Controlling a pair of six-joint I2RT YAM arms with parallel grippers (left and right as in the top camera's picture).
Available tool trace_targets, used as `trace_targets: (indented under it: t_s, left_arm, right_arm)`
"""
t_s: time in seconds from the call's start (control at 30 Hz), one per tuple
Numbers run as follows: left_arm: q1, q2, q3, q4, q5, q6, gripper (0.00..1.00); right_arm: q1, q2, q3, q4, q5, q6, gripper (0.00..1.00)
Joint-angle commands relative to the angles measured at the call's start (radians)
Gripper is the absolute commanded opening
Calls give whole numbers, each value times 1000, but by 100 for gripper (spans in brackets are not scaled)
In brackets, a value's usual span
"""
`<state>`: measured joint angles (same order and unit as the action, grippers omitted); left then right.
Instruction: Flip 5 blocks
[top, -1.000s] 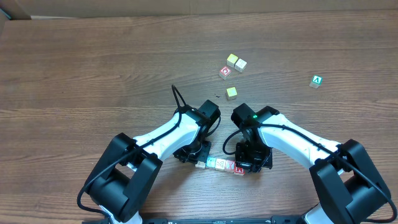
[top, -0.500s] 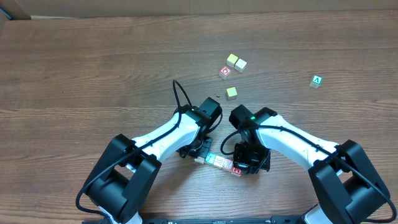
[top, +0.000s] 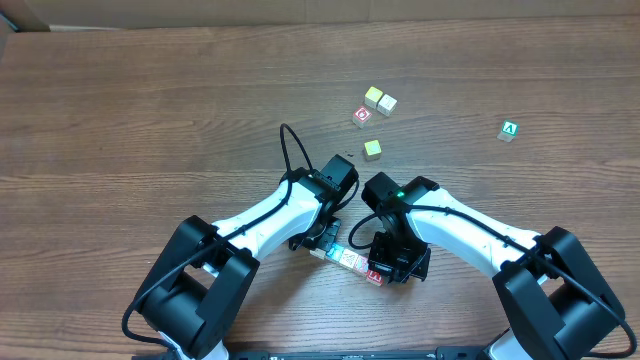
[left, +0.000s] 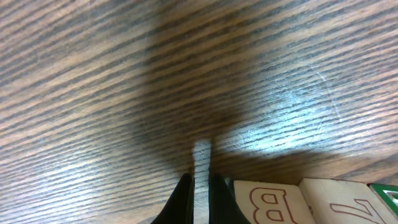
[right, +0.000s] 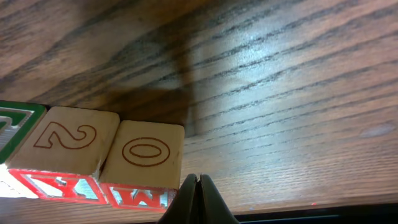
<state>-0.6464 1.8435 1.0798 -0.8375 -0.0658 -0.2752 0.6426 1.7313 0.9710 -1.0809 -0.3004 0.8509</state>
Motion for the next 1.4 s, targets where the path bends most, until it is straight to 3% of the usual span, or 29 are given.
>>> trace_targets:
  t_s: [0.0, 0.5, 1.37]
  left_arm:
    - [6, 53, -31, 27, -54, 37, 4]
    - [6, 53, -31, 66, -54, 93, 4]
    - [6, 53, -31, 128, -58, 167, 4]
  right_arm:
    - [6, -18, -3, 10, -16, 66, 4]
    - [39, -18, -3, 30, -16, 225, 4]
    - [77, -18, -3, 60, -16, 368, 4]
